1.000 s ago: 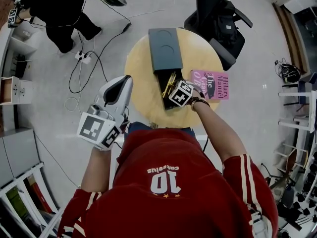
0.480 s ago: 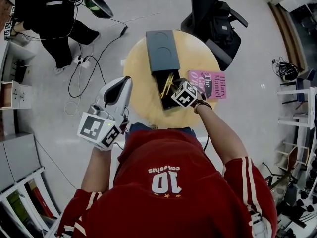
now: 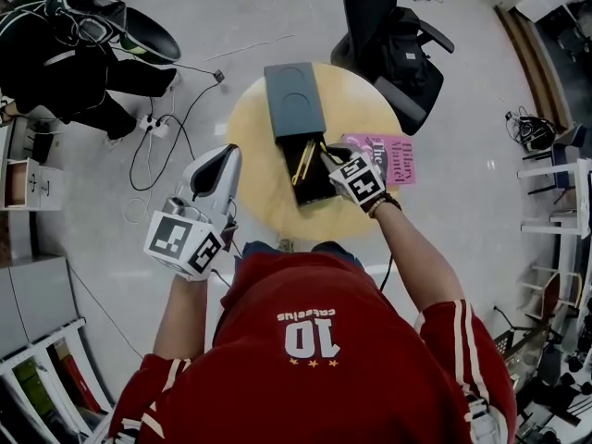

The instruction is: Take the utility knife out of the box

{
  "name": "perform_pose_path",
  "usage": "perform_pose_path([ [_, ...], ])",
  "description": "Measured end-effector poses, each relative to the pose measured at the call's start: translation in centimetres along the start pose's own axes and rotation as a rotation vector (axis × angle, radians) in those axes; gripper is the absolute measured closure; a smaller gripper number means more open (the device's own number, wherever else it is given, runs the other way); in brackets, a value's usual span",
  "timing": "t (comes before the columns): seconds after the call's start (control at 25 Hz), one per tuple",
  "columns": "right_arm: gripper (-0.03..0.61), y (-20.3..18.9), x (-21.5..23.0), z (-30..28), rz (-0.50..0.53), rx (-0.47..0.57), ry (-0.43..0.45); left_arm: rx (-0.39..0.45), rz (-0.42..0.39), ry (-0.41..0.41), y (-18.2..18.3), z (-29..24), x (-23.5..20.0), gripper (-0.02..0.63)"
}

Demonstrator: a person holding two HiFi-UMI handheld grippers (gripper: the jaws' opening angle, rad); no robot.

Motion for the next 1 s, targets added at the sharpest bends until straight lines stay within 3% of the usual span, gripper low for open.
perform_pose_path([
  [0.68,0.549,8.0,-0.7,16.7,-0.215,0.451,0.022,-0.011,-0.054,0.039,0.1,-0.2,9.9,0.611],
  [1.0,0.549,11.4,0.2,25.1,-0.224,0.636,-0.01,0.015,-0.088,0.038,1.0,-1.4,12.8,0.611],
])
Point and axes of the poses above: the fingertips, and each gripper's own axes: z backward along the fingers, x to its right, y out of its top, the point moved 4 cm from there along z, backward along the fingers, and after that the axes turned 13 degrees about x, right-handed, at the moved point
